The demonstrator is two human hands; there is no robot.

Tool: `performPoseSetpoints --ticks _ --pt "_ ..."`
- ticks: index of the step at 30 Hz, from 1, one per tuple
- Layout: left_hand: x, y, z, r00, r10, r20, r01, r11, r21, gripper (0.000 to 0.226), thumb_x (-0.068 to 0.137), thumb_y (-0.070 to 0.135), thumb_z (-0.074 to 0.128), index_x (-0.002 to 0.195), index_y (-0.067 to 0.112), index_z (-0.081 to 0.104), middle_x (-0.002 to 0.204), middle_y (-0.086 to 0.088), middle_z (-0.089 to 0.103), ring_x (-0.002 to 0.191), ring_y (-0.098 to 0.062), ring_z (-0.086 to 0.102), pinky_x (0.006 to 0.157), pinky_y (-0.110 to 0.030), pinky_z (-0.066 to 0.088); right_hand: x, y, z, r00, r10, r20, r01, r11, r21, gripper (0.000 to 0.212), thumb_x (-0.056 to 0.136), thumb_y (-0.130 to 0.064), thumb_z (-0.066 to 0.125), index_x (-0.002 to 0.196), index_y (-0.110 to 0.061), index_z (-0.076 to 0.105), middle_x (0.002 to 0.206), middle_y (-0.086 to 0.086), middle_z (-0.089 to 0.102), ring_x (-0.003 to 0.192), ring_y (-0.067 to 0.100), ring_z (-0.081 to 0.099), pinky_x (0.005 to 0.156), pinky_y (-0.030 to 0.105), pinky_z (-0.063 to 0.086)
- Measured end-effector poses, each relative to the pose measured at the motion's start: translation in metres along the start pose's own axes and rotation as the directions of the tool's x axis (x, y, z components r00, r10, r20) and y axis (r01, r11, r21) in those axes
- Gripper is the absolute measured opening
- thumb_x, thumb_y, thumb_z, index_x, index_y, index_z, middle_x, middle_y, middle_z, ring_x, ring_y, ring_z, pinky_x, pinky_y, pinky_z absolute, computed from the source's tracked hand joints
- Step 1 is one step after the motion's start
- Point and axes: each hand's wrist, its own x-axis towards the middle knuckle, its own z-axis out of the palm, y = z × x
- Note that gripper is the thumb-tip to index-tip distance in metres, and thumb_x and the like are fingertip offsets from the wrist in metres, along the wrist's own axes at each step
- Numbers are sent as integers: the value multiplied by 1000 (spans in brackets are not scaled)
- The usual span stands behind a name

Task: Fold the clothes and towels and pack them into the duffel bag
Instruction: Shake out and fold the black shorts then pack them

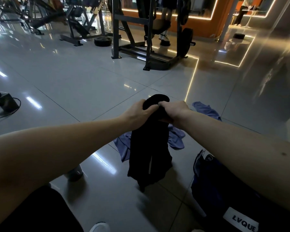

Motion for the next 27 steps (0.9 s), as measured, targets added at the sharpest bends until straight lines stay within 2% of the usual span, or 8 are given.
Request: performPoseSetpoints --ticks 3,8,13,15,18,22,24,27 --pt "-9 1 0 985 73 155 -53 990 -131 63 78 38 83 124 12 49 112 0 63 103 -7 63 88 -26 54 -3 -2 1 1000 10 2 -10 997 72 16 89 -13 71 89 -1 61 98 17 68 81 29 71 56 36 62" --pt "-6 -12 -3 982 179 59 -186 971 154 50 79 24 81 115 12 49 98 2 60 90 -17 59 73 -32 48 -5 -2 -4 976 24 217 -55 989 140 30 94 -24 68 110 1 63 106 17 67 97 31 70 76 43 63" --pt "5 -21 -16 972 231 -38 -223 963 152 23 88 14 72 107 10 60 91 -4 64 85 -21 60 79 -32 48 15 11 -37 967 -139 215 213 903 -373 11 85 -5 69 94 1 66 87 19 66 71 24 65 73 38 60" --pt "4 -18 -20 957 288 -21 -285 953 102 18 88 9 71 100 16 58 82 5 61 75 -9 57 72 -19 45 15 20 -44 944 -173 282 290 843 -453 36 74 -14 84 104 -11 64 97 7 68 85 16 66 83 35 57" --pt "5 -15 -23 938 345 15 -345 937 47 16 87 3 71 99 6 62 82 0 61 72 -6 54 72 -19 44 24 30 -48 883 -239 403 409 814 -413 73 59 -30 91 124 -21 60 119 0 68 112 15 64 97 37 54" --pt "8 -16 -28 956 289 -46 -287 957 35 22 87 11 74 106 4 65 89 -7 66 81 -14 60 76 -25 47 23 25 -48 884 -232 406 350 904 -245 30 82 -7 80 108 -12 68 96 2 74 92 16 71 71 20 55" --pt "10 -24 -32 963 267 -36 -262 960 96 22 86 15 77 101 5 64 84 -6 64 75 -13 57 70 -24 45 18 22 -47 894 -221 390 356 878 -319 14 84 -7 78 90 -13 67 77 -2 68 70 7 68 57 13 49" --pt "15 -32 -37 970 237 46 -242 954 175 23 81 14 81 92 5 63 76 -2 59 67 -10 51 66 -24 42 20 16 -46 900 -219 377 399 762 -509 20 83 -13 80 77 -13 60 68 -2 54 60 7 53 47 9 38"
